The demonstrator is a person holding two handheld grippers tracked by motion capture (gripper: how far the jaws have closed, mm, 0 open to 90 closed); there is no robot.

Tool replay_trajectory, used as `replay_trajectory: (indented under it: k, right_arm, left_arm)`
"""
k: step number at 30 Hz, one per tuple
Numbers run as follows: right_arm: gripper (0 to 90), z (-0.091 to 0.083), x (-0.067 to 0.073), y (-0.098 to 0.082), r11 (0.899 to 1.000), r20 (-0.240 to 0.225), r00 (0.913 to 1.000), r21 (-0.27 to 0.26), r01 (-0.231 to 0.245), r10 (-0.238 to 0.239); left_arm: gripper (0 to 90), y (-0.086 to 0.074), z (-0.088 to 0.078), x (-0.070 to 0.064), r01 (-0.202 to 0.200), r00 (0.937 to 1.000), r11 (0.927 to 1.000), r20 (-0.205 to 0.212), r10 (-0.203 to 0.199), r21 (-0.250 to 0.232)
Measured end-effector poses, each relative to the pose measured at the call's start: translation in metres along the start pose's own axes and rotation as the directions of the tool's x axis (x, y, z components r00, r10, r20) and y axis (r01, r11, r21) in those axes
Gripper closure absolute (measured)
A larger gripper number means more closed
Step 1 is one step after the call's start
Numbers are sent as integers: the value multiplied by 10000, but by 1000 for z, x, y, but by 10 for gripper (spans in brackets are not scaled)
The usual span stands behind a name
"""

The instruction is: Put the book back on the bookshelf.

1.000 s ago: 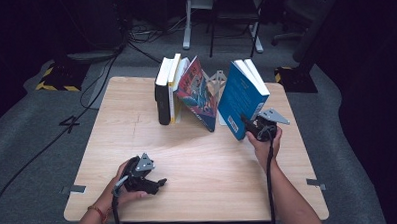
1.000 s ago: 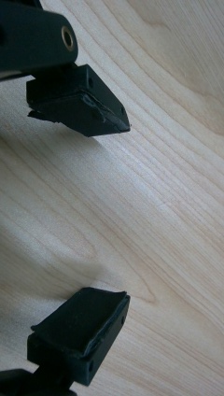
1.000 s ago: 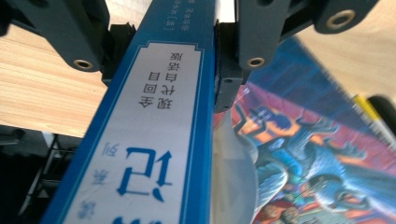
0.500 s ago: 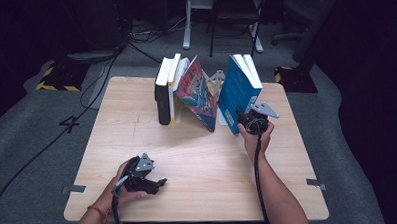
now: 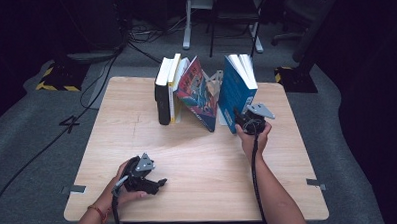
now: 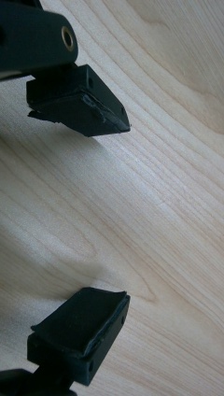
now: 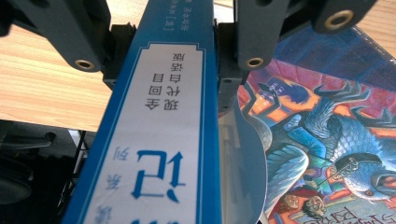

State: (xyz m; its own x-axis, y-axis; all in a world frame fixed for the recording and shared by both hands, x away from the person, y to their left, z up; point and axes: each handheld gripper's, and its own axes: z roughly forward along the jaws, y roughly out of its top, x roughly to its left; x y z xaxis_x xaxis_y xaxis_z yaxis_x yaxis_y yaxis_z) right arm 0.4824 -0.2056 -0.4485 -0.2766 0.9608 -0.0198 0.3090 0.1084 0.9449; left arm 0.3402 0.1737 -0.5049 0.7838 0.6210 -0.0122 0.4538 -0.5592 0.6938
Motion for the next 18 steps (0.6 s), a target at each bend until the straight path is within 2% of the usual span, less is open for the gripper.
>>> replay_trajectory:
  k: [7, 8, 9, 11, 13, 18]
  right_arm:
    - [557, -6, -1, -6, 10000, -159, 9999, 75, -9, 10]
    - [556, -7, -1, -9, 10000, -124, 9999, 83, 43, -42]
    - [571, -8, 1, -18, 9994, -22, 9994, 33, 349, -349]
    - [578, -9, 1, -23, 9990, 22, 9990, -5, 436, -436]
    - [600, -10, 2, -32, 9992, 78, 9995, -235, 322, -321]
    - [616, -7, 5, -30, 9997, 150, 9999, -251, -34, 37]
  left_arm:
    - [162, 0, 0, 0, -9, 10000, 10000, -3, 9, 2]
    - [162, 0, 0, 0, -17, 10000, 10000, -1, 17, 2]
    - [162, 0, 0, 0, -17, 10000, 10000, -1, 17, 6]
    - [162, 0, 0, 0, -16, 10000, 10000, -1, 16, 3]
    - [162, 0, 0, 0, -17, 10000, 10000, -1, 17, 3]
    - [162, 0, 0, 0, -23, 10000, 10000, 15, 23, 6]
